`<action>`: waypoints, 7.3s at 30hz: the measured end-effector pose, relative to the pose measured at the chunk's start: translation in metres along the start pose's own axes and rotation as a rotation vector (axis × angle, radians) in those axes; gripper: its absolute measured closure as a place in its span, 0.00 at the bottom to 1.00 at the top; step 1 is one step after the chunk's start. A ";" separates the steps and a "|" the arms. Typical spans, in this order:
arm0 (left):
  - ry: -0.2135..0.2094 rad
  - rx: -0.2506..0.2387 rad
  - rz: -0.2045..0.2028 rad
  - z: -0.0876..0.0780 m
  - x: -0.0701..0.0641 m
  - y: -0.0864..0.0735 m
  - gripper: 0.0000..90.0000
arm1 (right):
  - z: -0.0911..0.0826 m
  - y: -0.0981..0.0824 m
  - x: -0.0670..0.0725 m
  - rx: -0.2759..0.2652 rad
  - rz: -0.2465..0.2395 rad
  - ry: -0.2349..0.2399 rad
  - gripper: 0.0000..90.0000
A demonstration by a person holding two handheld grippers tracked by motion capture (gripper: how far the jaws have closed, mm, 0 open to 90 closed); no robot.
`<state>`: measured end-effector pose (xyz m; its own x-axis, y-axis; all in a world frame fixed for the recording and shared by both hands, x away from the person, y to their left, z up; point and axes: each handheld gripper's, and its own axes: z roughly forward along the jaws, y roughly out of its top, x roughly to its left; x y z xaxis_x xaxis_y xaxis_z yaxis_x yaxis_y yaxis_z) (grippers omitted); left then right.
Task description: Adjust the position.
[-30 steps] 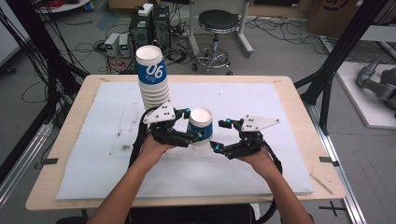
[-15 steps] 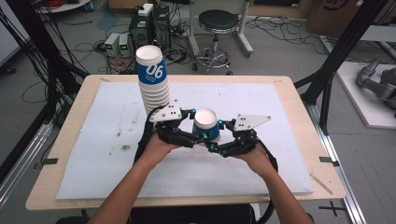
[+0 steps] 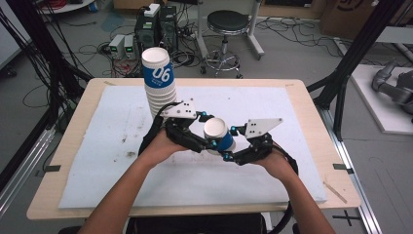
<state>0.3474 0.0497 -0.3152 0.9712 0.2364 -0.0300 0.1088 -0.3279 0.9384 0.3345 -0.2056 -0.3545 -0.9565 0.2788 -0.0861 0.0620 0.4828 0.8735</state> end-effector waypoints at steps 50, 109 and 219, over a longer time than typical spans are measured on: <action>-0.081 -0.185 -0.073 -0.009 0.007 -0.017 0.34 | -0.017 -0.022 -0.013 -0.196 0.192 0.032 0.17; -0.097 -0.046 -0.018 -0.007 -0.002 -0.036 0.25 | -0.027 -0.005 -0.004 -0.115 0.014 0.103 0.28; -0.065 -0.201 -0.047 0.002 -0.005 -0.066 0.33 | -0.030 0.012 -0.002 -0.307 0.217 0.063 0.20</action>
<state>0.3363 0.0680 -0.3775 0.9784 0.1852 -0.0916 0.1164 -0.1277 0.9850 0.3288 -0.2252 -0.3298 -0.9468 0.2908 0.1377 0.1855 0.1440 0.9720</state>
